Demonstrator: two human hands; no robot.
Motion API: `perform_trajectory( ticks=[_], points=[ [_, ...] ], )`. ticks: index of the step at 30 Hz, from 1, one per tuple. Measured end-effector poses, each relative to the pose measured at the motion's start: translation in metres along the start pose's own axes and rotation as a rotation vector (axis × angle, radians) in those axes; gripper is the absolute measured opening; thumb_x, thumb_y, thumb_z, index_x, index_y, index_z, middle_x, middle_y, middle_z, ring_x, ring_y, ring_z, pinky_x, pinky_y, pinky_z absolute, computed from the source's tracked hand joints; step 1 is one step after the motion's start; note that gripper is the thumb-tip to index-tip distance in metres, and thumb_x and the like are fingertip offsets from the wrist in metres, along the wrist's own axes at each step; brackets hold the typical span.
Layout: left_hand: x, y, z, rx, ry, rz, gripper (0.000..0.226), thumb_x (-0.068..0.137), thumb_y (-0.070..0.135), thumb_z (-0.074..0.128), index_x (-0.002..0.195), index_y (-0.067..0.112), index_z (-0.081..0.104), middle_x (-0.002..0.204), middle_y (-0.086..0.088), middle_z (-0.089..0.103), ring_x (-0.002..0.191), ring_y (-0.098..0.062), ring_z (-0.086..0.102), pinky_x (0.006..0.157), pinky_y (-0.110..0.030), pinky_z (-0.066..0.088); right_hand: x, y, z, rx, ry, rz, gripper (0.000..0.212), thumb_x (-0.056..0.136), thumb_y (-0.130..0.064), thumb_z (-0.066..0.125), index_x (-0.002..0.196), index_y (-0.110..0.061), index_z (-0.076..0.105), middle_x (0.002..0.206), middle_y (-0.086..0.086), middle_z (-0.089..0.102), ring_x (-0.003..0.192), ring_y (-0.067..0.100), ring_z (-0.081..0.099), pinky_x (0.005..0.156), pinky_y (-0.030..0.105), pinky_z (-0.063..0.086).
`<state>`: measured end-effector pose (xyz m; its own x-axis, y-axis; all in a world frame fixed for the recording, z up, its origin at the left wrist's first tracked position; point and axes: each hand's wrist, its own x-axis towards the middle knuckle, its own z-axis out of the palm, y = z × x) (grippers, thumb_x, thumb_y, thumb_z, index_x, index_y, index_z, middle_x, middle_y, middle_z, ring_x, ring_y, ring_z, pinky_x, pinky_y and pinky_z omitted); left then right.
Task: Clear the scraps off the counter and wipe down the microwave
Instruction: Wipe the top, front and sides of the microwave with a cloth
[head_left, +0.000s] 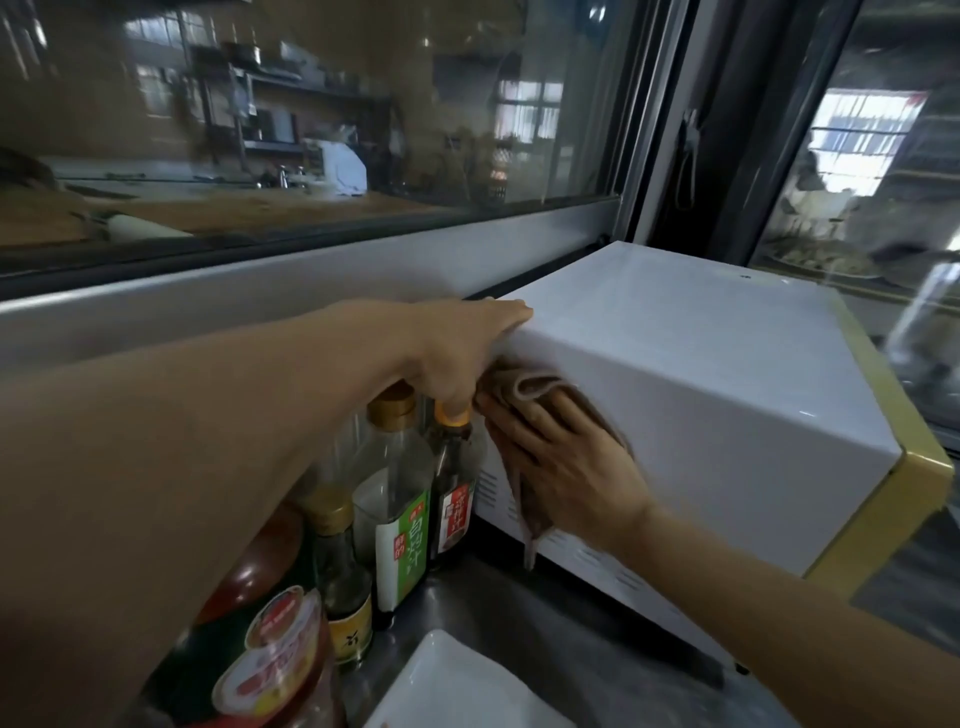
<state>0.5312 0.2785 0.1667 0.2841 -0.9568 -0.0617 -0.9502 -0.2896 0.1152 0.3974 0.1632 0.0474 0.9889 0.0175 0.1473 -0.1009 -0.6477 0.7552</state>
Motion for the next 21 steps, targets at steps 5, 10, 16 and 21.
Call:
perform_trajectory(
  ticks=[5, 10, 16, 21],
  points=[
    [0.0, 0.0, 0.005, 0.025, 0.021, -0.001, 0.117, 0.068, 0.013, 0.081, 0.151, 0.022, -0.001, 0.159, 0.005, 0.004, 0.144, -0.015, 0.013, 0.109, -0.023, 0.023, -0.043, -0.03, 0.029, 0.053, -0.219, -0.12, 0.073, 0.093, -0.04, 0.04, 0.148, -0.006, 0.006, 0.157, 0.008, -0.011, 0.138, 0.032, -0.024, 0.103, 0.05, -0.024],
    [-0.004, 0.004, 0.007, 0.044, 0.03, 0.011, 0.12, 0.065, 0.014, 0.083, 0.15, 0.019, -0.002, 0.159, 0.003, 0.001, 0.146, -0.015, 0.001, 0.116, -0.028, 0.013, -0.042, -0.012, 0.019, 0.106, -0.171, -0.103, 0.081, 0.091, -0.046, 0.044, 0.148, -0.013, -0.004, 0.152, 0.001, -0.023, 0.13, 0.026, -0.035, 0.098, 0.047, -0.032],
    [-0.001, 0.004, 0.012, 0.117, 0.042, 0.009, 0.125, 0.065, 0.017, 0.084, 0.15, 0.015, -0.008, 0.159, -0.001, -0.006, 0.146, -0.015, -0.004, 0.114, -0.023, 0.006, -0.015, -0.012, 0.006, 0.028, -0.04, 0.077, 0.087, 0.079, -0.053, 0.057, 0.147, -0.014, 0.02, 0.157, 0.004, 0.009, 0.145, 0.028, 0.011, 0.111, 0.047, -0.007],
    [-0.001, 0.007, 0.013, 0.127, 0.048, -0.006, 0.123, 0.066, 0.016, 0.083, 0.15, 0.015, -0.008, 0.159, 0.0, -0.006, 0.146, -0.015, -0.004, 0.115, -0.024, 0.005, -0.033, -0.045, 0.038, 0.061, -0.215, -0.116, 0.075, 0.089, -0.042, 0.047, 0.149, -0.01, 0.015, 0.159, 0.006, -0.001, 0.145, 0.029, -0.008, 0.102, 0.048, -0.024]
  ],
)
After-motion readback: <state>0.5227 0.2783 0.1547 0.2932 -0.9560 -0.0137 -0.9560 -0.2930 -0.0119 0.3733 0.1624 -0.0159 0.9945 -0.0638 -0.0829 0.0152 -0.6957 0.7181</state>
